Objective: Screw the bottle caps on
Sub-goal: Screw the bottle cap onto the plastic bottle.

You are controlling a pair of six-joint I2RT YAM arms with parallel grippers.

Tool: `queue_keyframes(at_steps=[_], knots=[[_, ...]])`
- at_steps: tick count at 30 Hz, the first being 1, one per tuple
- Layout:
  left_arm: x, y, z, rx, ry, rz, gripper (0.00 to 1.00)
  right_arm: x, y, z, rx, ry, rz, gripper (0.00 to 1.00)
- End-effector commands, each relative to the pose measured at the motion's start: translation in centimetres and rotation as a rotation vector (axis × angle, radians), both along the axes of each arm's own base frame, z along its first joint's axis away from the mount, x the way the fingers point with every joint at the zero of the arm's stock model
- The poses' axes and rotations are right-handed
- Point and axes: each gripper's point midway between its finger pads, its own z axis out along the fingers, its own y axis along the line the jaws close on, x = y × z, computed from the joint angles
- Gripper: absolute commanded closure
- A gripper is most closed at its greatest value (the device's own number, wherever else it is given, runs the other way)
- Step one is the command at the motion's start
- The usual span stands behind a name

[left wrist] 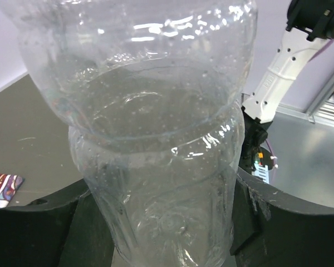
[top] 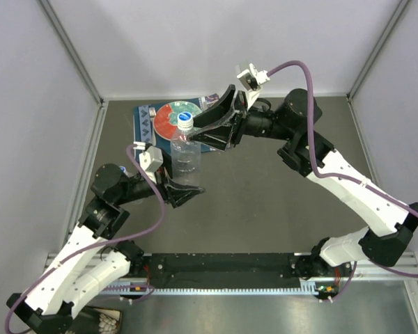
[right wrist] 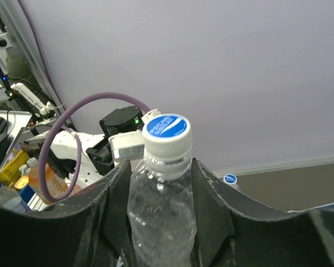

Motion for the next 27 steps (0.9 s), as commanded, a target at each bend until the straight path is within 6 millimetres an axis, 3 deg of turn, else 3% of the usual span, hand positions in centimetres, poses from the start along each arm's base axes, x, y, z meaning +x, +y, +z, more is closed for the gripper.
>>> queue_keyframes(at_steps=[1,5,8,10,12,17,23,24,26,27], knots=[[0.5,1.1,2.7,-0.084,-0.077,0.061,0.79,-2.0,-2.4,2.9,0.032,-0.095,-0.012,0.51],[0.3,1.6,2.7,-0.093,-0.087,0.067,0.81,-2.2,-2.9,3.1,0.018,-0.112,-0.022,0.42],[-0.4,1.7,2.5,-0.088,-0.095,0.037,0.83,-1.9,-2.7,2.5,-0.013,-0.113,-0.025,0.29],[-1.0,1.8,2.4,-0.082,-0.105,0.01,0.85,-1.3,-2.9,1.7,-0.054,-0.096,-0.008,0.01],[-2.2,1.7,2.2,-0.073,-0.117,-0.048,0.89,-1.2,-3.0,2.0,-0.065,-0.121,0.059,0.01],[-4.5,1.5,1.0,-0.051,-0.121,-0.176,0.96,-4.9,-4.2,2.4,-0.071,-0.336,0.373,0.01],[-5.6,1.4,0.7,-0.044,-0.107,-0.253,1.0,-5.1,-4.0,3.9,0.017,-0.481,0.494,0.01],[-5.6,1.3,0.6,-0.045,-0.094,-0.261,1.0,-5.6,-4.2,3.9,-0.005,-0.375,0.538,0.04],[-5.6,1.1,0.7,-0.05,-0.102,-0.27,1.0,-5.6,-4.0,4.3,0.082,-0.482,0.557,0.11],[-5.4,1.0,0.6,-0.048,-0.097,-0.274,1.0,-5.9,-4.0,4.4,0.061,-0.401,0.595,0.22]])
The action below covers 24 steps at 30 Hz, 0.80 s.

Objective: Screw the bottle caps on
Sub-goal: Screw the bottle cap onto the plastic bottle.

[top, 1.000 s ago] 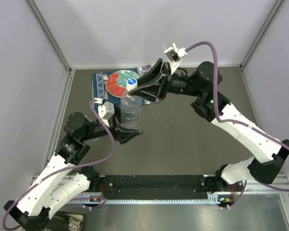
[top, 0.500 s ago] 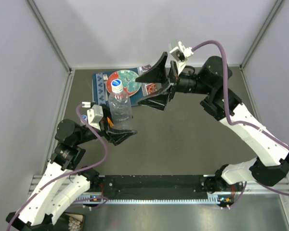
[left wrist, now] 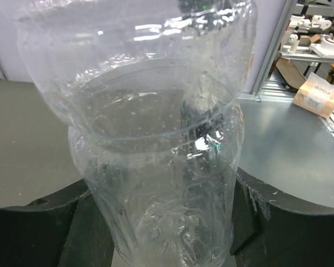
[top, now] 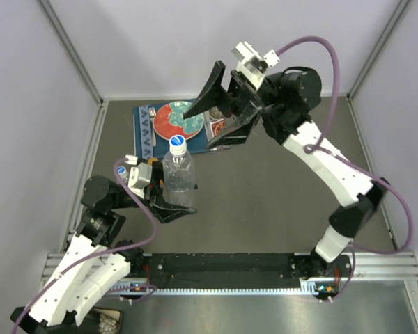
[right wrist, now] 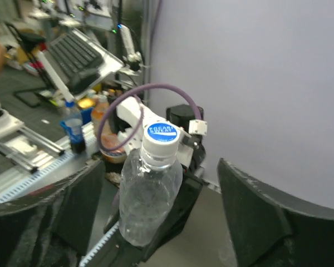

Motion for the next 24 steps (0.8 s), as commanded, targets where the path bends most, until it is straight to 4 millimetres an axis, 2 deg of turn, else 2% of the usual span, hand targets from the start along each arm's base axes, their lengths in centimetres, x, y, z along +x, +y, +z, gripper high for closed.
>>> queue_keyframes(at_steps=[1,4,15,20,24], knots=[[-0.5,-0.3,0.7,-0.02,-0.044,-0.06,1.0,-1.6,-0.9,1.5,0.058,-0.044,0.146,0.27],[-0.6,-0.6,0.7,-0.017,-0.045,-0.075,1.0,-1.2,-0.4,1.7,0.061,0.022,0.179,0.3],[-0.1,-0.8,0.7,-0.008,-0.048,-0.068,1.0,-3.4,-0.6,1.7,0.03,0.005,0.221,0.32],[0.0,-0.9,0.8,-0.011,-0.05,-0.061,1.0,-3.9,0.3,1.3,-0.012,0.026,0.242,0.34],[0.0,-0.8,1.0,-0.014,-0.052,-0.058,1.0,-4.2,1.1,0.9,-0.032,0.029,0.257,0.42]])
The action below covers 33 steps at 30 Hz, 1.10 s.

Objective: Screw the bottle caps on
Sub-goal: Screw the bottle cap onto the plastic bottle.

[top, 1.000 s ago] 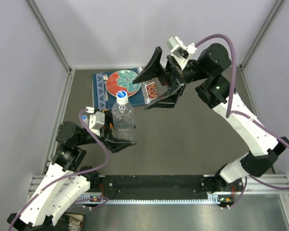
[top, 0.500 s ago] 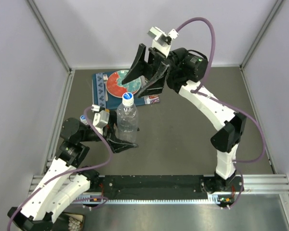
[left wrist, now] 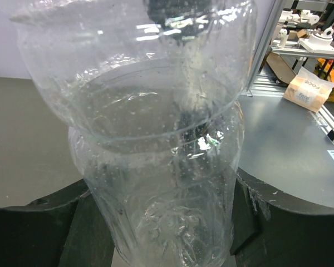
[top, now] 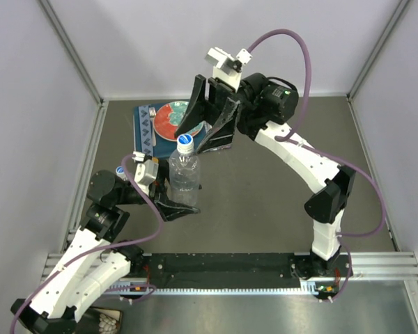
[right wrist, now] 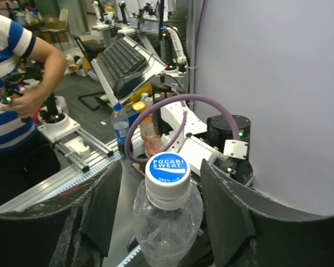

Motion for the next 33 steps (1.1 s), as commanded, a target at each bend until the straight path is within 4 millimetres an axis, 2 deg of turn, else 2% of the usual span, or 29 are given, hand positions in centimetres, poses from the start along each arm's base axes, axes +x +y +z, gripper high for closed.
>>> queue_keyframes(at_steps=[1,10,13,14,18,22,24,25,26,28,29,30,32,33], knots=[[0.0,0.0,1.5,-0.034,-0.065,0.009,1.0,-2.4,-0.9,1.7,0.045,-0.06,0.028,0.44],[0.2,0.1,1.6,-0.041,-0.069,0.029,1.0,-2.2,-0.7,1.4,0.039,-0.032,0.038,0.64],[0.2,0.2,1.7,-0.043,-0.071,0.033,1.0,-2.1,-0.5,1.2,0.029,-0.018,0.041,0.74],[0.2,0.2,1.8,-0.046,-0.073,0.039,1.0,-2.0,-0.4,1.1,0.026,-0.013,0.042,0.82],[0.5,0.3,2.1,-0.055,-0.082,0.064,1.0,-1.7,-0.1,0.6,0.006,0.017,0.045,0.99],[1.6,0.4,3.2,-0.074,-0.113,0.129,1.0,-0.8,0.9,-0.3,-0.048,0.066,0.034,1.0],[2.7,0.6,3.3,-0.072,-0.126,0.198,1.0,-0.1,1.6,-0.8,-0.072,0.097,0.014,1.0],[3.1,0.8,3.7,-0.077,-0.137,0.224,1.0,0.4,2.2,-1.7,-0.101,0.13,0.002,1.0],[4.0,1.1,3.8,-0.077,-0.139,0.285,1.0,0.0,1.8,-1.3,-0.094,0.129,-0.011,1.0],[4.7,1.4,4.2,-0.078,-0.155,0.328,1.0,1.7,3.4,-3.0,-0.133,0.186,-0.099,1.0],[5.1,1.5,4.3,-0.077,-0.162,0.356,1.0,1.5,2.9,-2.2,-0.117,0.176,-0.15,1.0],[5.7,1.8,4.3,-0.074,-0.159,0.395,1.0,3.4,4.3,-4.2,-0.171,0.201,-0.286,1.0],[6.2,2.2,4.8,-0.079,-0.172,0.434,1.0,3.8,4.3,-4.4,-0.165,0.167,-0.396,1.0],[6.8,2.4,4.9,-0.08,-0.164,0.469,1.0,4.7,4.7,-5.1,-0.169,0.157,-0.46,1.0]])
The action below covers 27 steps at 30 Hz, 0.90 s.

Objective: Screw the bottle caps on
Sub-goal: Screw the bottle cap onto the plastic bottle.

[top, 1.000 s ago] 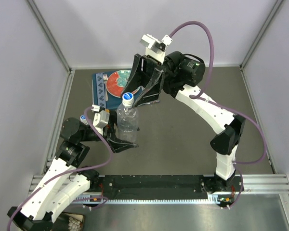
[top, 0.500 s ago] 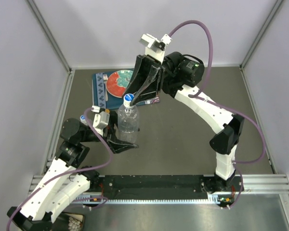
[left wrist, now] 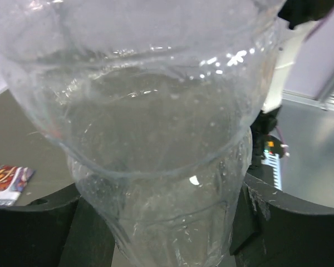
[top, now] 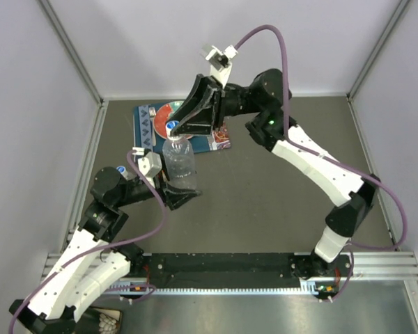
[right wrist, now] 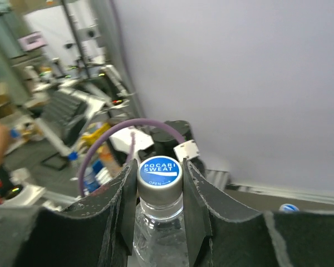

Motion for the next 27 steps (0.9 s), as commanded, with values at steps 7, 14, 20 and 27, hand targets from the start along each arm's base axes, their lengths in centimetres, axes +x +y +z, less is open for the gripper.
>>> queue_keyframes(at_steps=[7,14,20,27], knots=[[4.6,3.3,6.9,-0.111,-0.175,0.351,1.0,3.1,0.8,-6.6,-0.218,-0.114,-0.417,1.0],[5.4,3.9,7.7,-0.135,-0.157,0.4,1.0,3.0,1.2,-8.0,-0.258,-0.099,-0.451,1.0],[6.6,4.7,8.1,-0.137,-0.166,0.473,1.0,3.7,3.5,-10.6,-0.366,-0.035,-0.561,1.0],[8.0,5.8,8.0,-0.13,-0.169,0.568,1.0,4.3,4.0,-11.9,-0.474,-0.019,-0.74,1.0]])
